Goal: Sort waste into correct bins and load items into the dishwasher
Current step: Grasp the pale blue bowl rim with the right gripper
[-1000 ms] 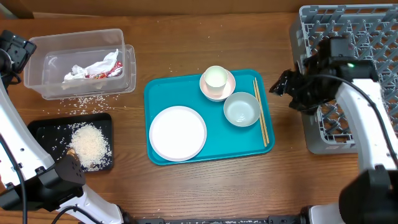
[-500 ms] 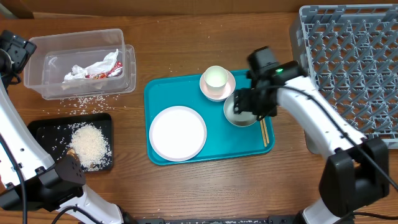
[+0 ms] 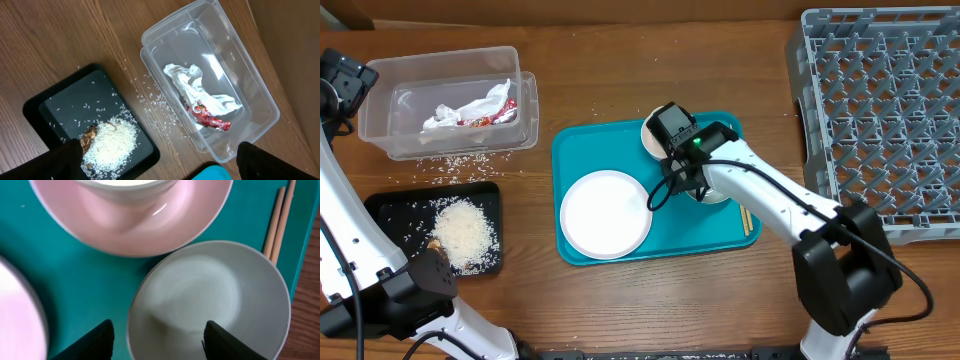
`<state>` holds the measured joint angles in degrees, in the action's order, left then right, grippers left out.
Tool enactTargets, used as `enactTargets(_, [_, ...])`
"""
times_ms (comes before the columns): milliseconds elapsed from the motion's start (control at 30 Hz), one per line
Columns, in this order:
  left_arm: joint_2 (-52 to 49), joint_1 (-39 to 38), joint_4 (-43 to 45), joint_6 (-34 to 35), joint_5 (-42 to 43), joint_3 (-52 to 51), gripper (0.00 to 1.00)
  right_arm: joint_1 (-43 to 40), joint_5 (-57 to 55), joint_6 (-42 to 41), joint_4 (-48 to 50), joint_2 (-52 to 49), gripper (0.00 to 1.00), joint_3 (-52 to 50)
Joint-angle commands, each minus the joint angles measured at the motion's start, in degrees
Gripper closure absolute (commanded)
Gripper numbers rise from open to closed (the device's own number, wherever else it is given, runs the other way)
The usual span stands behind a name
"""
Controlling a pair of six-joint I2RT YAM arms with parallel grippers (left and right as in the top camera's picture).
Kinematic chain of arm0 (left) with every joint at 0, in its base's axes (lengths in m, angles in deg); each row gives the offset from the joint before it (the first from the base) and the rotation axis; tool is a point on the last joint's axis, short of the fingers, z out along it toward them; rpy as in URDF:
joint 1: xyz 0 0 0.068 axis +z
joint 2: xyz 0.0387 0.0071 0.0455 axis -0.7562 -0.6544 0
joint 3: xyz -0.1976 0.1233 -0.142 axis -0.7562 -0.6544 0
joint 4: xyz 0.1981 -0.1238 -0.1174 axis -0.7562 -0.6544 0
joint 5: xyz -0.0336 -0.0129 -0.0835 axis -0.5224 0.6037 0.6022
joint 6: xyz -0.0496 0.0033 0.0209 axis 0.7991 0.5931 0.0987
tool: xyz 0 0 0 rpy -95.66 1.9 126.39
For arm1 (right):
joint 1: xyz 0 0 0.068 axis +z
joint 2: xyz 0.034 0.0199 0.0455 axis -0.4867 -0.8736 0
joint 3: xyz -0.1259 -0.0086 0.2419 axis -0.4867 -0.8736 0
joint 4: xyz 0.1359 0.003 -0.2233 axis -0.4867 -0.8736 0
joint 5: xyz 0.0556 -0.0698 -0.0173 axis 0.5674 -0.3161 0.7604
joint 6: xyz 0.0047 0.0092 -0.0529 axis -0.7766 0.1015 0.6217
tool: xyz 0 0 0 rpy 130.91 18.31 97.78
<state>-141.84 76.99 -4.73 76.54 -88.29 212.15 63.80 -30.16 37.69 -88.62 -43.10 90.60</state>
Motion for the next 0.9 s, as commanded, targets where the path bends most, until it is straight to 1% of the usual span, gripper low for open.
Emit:
enactTargets(0, [-0.11, -0.13, 0.13, 0.33, -0.57, 0.07, 0.00, -0.02, -1.33, -0.42, 0.72, -2.49, 0.49, 0.42])
enactTargets(167, [-0.11, -0.13, 0.11, 0.33, -0.57, 0.07, 0.00, 0.59, 2.10, -0.39, 1.55, -3.98, 0.51, 0.42])
enactTargets(267, [-0.11, -0.13, 0.11, 0.33, -0.57, 0.07, 0.00, 1.18, 2.32, -0.42, 1.68, -5.07, 0.55, 0.42])
enactTargets(300, [-0.11, -0.13, 0.11, 0.33, -0.59, 0.07, 0.00, 1.29, 2.32, -0.46, 1.60, -5.33, 0.57, 0.42])
enactTargets(333, [-0.11, -0.13, 0.11, 0.33, -0.59, 0.07, 0.00, 1.38, 2.29, -1.03, 1.46, -5.44, 0.62, 0.42])
enactTargets(367, [-0.11, -0.13, 0.11, 0.33, -0.57, 0.07, 0.00, 1.38, 2.49, -1.92, 1.18, -5.40, 0.69, 0.44])
enactTargets(433, [-0.11, -0.13, 0.11, 0.33, -0.57, 0.07, 0.00, 1.38, 2.49, -2.71, 0.57, -5.05, 0.72, 0.68])
enactTargets(500, [-0.11, -0.13, 0.11, 0.33, -0.57, 0.07, 0.00, 1.38, 2.54, -3.28, -0.70, -4.81, 0.78, 1.38])
enactTargets(567, [-0.11, -0.13, 0.11, 0.33, -0.57, 0.07, 0.00, 1.36, 2.71, -3.23, -2.67, -4.55, 0.88, 2.82])
enactTargets(600, [-0.11, -0.13, 0.11, 0.33, -0.57, 0.07, 0.00, 1.36, 2.71, -3.23, -3.74, -4.37, 0.96, 3.61])
enactTargets(733, [-0.11, -0.13, 0.11, 0.33, -0.57, 0.07, 0.00, 1.25, 2.69, -3.21, -9.49, -3.23, 0.96, 8.85])
enactTargets(867, [-0.11, -0.13, 0.13, 0.33, -0.59, 0.07, 0.00, 1.18, 2.71, -3.23, -16.22, -1.55, 0.96, 16.87])
